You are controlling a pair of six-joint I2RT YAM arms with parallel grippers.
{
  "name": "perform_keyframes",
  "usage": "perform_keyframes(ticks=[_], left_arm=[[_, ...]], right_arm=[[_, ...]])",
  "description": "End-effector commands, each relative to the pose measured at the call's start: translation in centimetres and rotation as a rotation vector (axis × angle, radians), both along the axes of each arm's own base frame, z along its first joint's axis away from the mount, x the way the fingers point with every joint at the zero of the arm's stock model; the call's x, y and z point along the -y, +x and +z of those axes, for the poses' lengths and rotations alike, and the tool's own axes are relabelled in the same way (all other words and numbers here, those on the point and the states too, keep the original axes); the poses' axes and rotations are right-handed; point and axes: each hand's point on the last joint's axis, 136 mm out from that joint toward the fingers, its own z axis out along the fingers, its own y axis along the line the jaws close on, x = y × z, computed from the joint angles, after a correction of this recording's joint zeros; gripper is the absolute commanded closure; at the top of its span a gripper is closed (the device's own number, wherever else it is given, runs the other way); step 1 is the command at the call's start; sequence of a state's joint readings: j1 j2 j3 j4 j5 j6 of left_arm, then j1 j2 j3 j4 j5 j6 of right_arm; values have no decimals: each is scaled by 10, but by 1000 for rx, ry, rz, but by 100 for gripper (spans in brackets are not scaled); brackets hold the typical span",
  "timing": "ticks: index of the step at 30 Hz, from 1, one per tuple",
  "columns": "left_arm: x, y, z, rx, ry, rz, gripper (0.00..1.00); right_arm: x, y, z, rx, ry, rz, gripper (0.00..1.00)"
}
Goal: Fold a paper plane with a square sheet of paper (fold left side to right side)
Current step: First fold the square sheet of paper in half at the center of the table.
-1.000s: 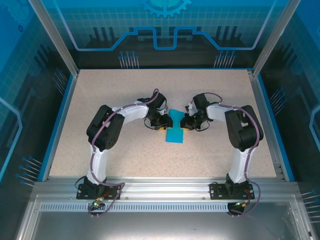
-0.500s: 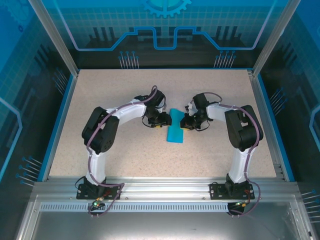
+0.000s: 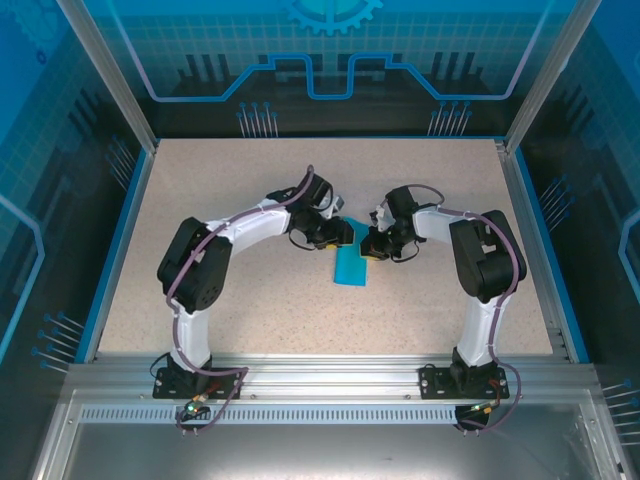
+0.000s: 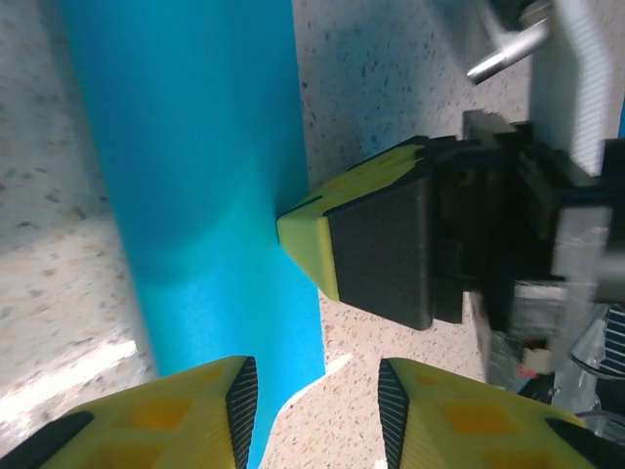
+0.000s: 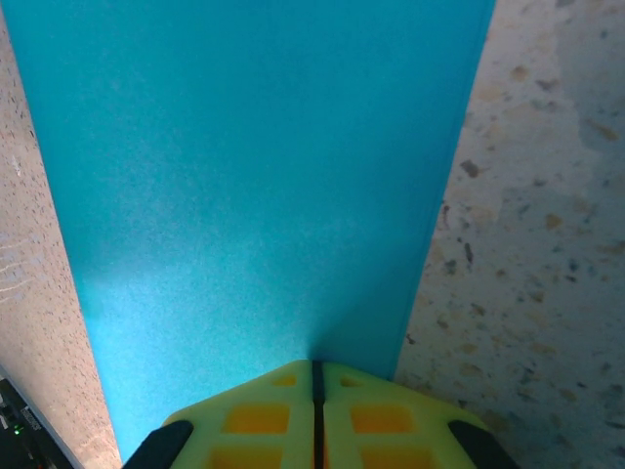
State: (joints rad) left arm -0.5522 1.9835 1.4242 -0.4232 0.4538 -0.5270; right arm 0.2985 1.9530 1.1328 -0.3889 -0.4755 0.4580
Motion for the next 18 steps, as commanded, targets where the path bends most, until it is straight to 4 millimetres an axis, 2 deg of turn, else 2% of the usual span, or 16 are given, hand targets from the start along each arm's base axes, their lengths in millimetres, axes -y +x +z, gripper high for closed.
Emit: perform_keyframes(ticks=[1,6,11,18], left_arm=[[13,-2,-11,-59,-49,-11,60],[6,-2,-36,-85,14,0,60],[-18,-4,-64,-104,132,33,62],[-33,-12,-88,-149,153,46,63]], right_arm=[[17,-21,-32,-94,-121,5,92],[18,-22,-33,-97,-134,7,92],[21,-24,-35,-104,-150,13,92],[25,-27,-40,-120,-176,26,92]])
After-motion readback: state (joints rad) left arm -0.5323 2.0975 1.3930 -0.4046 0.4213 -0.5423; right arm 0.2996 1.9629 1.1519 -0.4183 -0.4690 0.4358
